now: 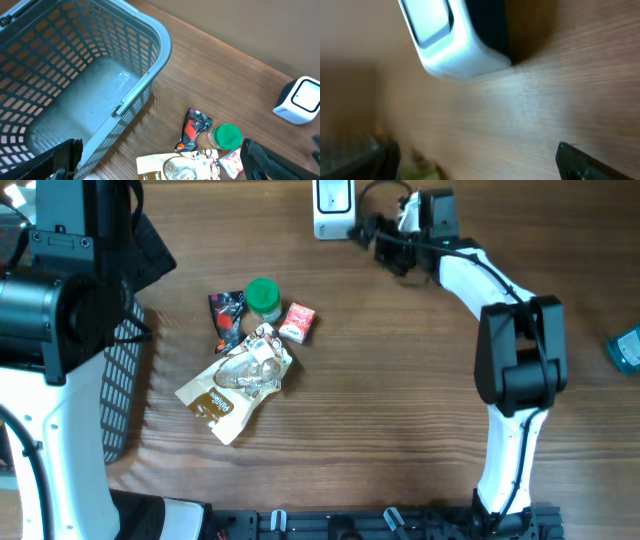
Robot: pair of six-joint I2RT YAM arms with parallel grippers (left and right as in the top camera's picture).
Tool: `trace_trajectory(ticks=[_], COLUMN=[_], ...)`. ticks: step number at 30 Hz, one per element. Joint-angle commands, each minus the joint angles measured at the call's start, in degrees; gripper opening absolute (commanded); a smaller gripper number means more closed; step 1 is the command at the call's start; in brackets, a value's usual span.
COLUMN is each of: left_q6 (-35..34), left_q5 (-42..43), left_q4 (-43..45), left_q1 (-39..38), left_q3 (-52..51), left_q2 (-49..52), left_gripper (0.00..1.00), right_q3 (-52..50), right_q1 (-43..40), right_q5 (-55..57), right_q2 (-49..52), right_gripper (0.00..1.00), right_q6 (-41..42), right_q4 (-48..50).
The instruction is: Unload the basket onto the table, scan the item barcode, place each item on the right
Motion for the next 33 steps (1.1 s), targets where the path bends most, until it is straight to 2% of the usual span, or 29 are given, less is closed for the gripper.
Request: trace_trajectory(ticks=[1, 3, 5, 8, 12, 18, 22, 33], left_q6=[-0.6, -0.6, -0.6, -0.6, -0.6, -0.6, -0.6, -0.6], left_q5=[-0.1, -0.1, -0.1, -0.1, -0.1, -0.1, -0.1, -0.1], left_q4=[0.2, 0.2, 0.2, 0.2, 0.2, 0.2, 0.2, 0.2], left_q1=[0.2, 0.2, 0.2, 0.2, 0.2, 0.2, 0.2, 0.2], left_q3=[0.3, 0.3, 0.3, 0.3, 0.3, 0.3, 0.3, 0.3], left_q2=[-0.4, -0.4, -0.4, -0.4, -0.4, -0.4, -0.4, -0.4], left_gripper=[1.0, 1.0, 1.0, 1.0, 1.0, 1.0, 1.0, 1.0], right_q3=[0.6, 0.6, 0.6, 0.6, 0.6, 0.6, 0.6, 0.3], right_q1=[1.5, 5.1, 9.3, 18.3, 22.4, 24.3, 28.2, 28.1], right_q5=[3.7, 13.2, 19.4, 21.7, 25.3, 25.2, 24.3, 24.2], right_q2=[-11.6, -16.2, -17.0, -14.6, -13.6, -5.7, -4.9, 0.3], right_gripper=[1.0, 1.0, 1.0, 1.0, 1.0, 1.0, 1.0, 1.0], right_q6=[-36.1, -51.5, -58.2, -62.6, -66.9, -67.1, -65.8, -65.4], right_q4=[-12.3, -21.2, -23.3, -20.5, -20.0, -19.0, -20.5, -19.1])
